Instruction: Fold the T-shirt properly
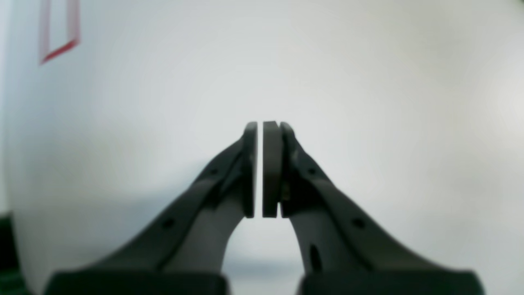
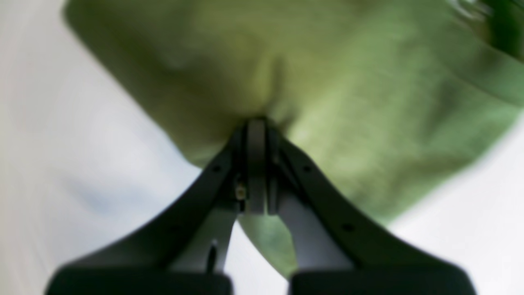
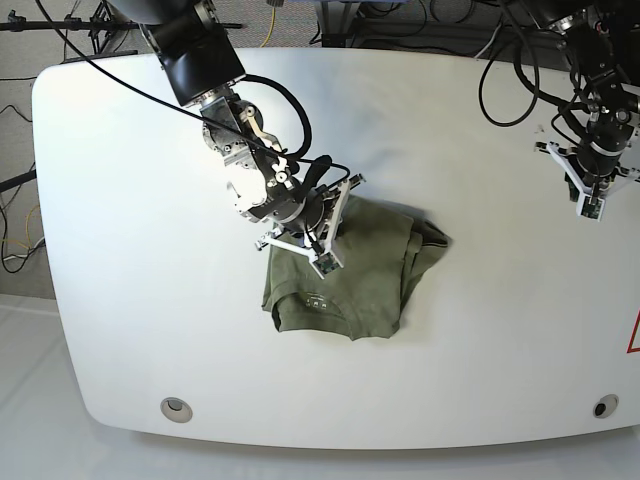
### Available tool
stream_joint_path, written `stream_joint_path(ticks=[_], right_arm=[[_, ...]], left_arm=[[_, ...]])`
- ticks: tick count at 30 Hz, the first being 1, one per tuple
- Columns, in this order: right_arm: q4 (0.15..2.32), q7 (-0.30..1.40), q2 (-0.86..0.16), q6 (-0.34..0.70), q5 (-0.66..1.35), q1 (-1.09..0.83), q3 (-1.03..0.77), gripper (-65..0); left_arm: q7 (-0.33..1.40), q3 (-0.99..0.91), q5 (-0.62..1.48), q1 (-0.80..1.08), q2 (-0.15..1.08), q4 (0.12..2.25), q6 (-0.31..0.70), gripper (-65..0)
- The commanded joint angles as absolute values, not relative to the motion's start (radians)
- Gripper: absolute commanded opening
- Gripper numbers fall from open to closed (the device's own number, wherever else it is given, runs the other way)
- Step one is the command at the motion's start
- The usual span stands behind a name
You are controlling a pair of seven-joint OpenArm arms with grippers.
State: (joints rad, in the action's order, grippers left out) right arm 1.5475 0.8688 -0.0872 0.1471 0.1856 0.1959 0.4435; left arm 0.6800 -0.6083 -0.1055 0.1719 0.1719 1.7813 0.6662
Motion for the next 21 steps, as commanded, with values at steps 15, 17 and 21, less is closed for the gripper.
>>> stream_joint_path(ticks=[15,17,21], right_arm=[[2.017,0.974,-0.225,-0.134,0.194,0.058,0.257,-65.0],[2.018,1.009,-0.234,-0.185,0.193,0.028,0.18,-65.0],[2.015,1.036,-0.26,-0.297,0.193,-0.059,0.005,-65.0]], left_arm=[[0.659,-0.825,-0.094,0.16,0.177,1.874,0.667,-65.0],[0.659,-0.888,-0.094,0.162,0.176,1.874,0.667,-65.0],[0.661,-1.032,-0.097,0.166,0.173,1.868,0.667,-65.0]])
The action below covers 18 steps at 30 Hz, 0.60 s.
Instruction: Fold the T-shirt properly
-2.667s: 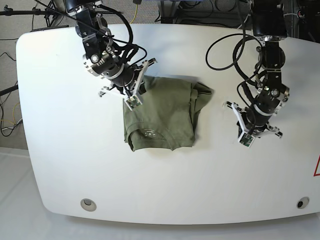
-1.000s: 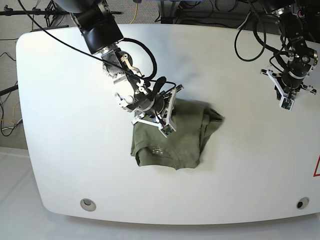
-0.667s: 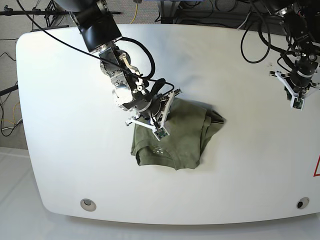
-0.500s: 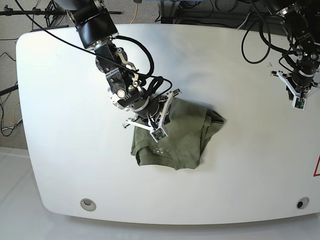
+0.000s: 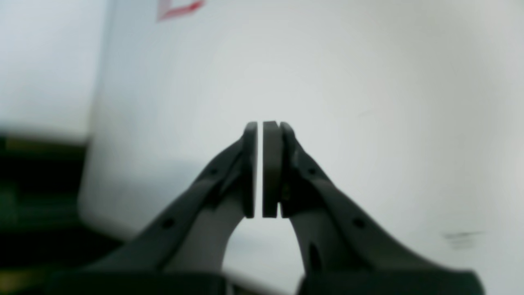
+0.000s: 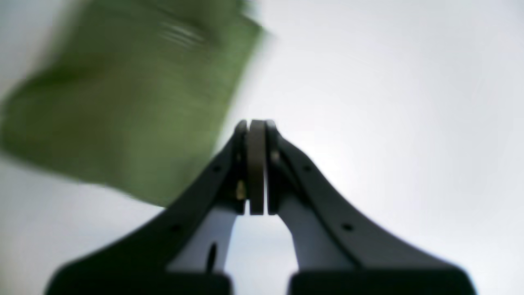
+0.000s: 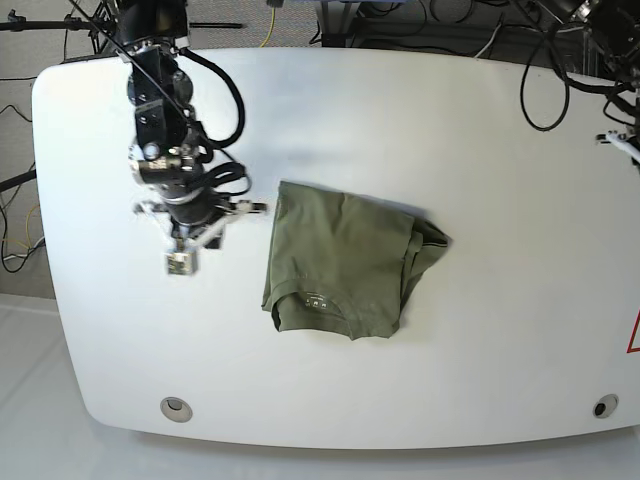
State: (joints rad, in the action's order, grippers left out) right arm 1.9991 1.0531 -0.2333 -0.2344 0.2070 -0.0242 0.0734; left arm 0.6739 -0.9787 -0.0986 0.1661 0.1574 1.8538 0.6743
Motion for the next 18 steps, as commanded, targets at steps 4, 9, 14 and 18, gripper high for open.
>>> stream_joint_path(ticks=[4,9,14,18], right_arm=[[2.017,1.033,-0.28,-0.377,0.193,-0.179,-0.18,-65.0],[2.017,1.033,-0.277,-0.418,0.193,-0.278,-0.438,-65.0],[2.014,1.033,-0.236,-0.418,0.193,-0.358,-0.691,-65.0],[2.003,1.032,-0.193,-0.409,0.193,-0.403,-0.875,-65.0]], left_arm=[[0.661,-1.19,-0.097,0.168,0.145,1.856,0.667,-65.0],[0.661,-1.351,-0.099,0.176,0.133,1.824,0.667,-65.0],[0.679,-1.412,-0.099,0.228,0.119,1.727,0.667,-65.0],[0.728,-1.412,-0.099,0.3,0.114,1.627,0.667,-65.0]])
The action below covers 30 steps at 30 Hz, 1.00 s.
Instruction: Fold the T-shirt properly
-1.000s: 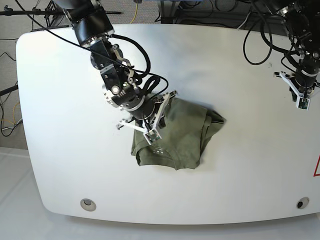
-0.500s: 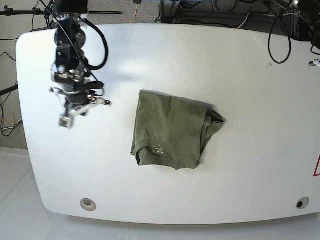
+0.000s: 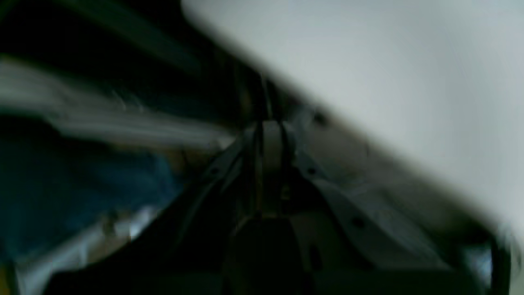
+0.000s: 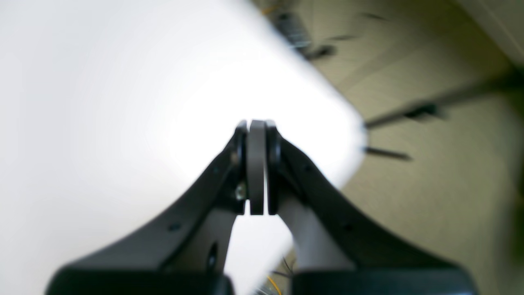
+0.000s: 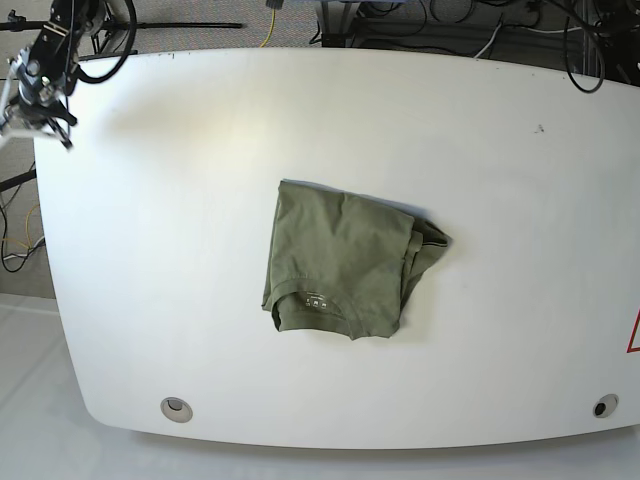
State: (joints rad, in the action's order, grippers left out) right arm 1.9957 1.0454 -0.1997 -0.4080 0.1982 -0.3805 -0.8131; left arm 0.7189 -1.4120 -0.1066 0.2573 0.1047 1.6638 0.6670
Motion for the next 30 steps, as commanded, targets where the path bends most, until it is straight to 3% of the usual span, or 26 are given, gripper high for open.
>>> stream_joint_path(ticks=[1,5,14,19,30], right_arm=[[1.994,1.029,-0.176,-0.409,0.193,-0.414,-0.921,-65.0],[1.948,0.989,-0.133,-0.378,0.194,-0.452,-1.03,-65.0],[1.669,0.837,-0.048,-0.137,0.193,-0.536,-1.107,-65.0],[1.382,0.751,-0.065,-0.036,0.188,-0.542,-1.046,-65.0],[0.561,0.415,-0.186,0.131,-0.079,-0.346,-0.785,-65.0]], left_arm=[[0.739,-1.409,-0.099,0.323,0.113,1.589,0.667,-65.0],[0.748,-1.349,-0.099,0.383,0.104,1.452,0.667,-65.0],[0.748,-1.024,-0.101,0.461,0.206,1.006,0.667,-65.0],[0.71,-0.794,-0.101,0.455,0.286,0.745,0.665,-65.0],[0.335,-0.263,-0.099,0.328,0.321,0.352,0.659,-65.0]])
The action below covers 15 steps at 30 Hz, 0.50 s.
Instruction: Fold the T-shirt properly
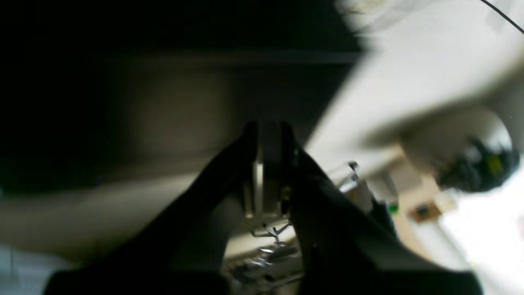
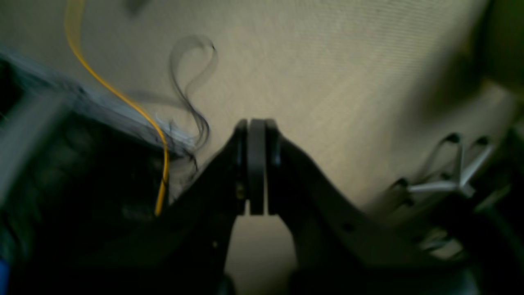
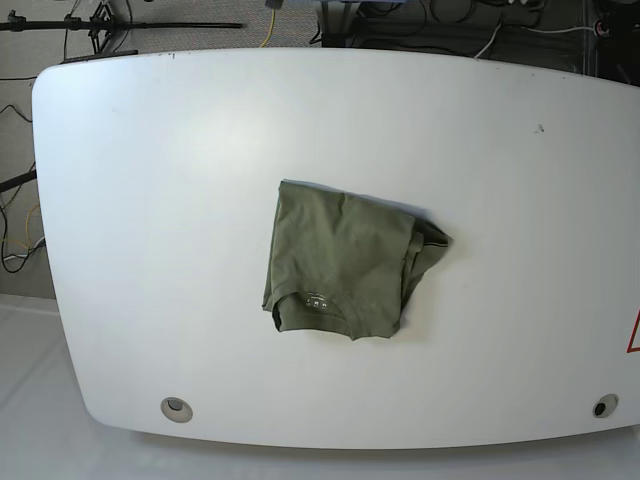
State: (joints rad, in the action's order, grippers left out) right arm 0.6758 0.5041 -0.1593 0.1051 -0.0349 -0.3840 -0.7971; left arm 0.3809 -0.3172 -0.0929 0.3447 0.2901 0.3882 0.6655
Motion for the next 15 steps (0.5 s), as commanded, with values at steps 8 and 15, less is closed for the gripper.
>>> stream_joint_path(ticks=[8,15], right_arm=[[0.12,0.099,-0.196,0.163,-0.315,-0.18,-0.743,-65.0],[0.047,-0.036,-0.147,0.154,-0.447,-0.145,-0.743,-65.0]], left_arm=[[0.14,0.042,-0.099,0.249,0.32,0.191,0.657,-65.0],[0.093,0.217,-0.097,0.193,0.282,0.171,0.552,-65.0]])
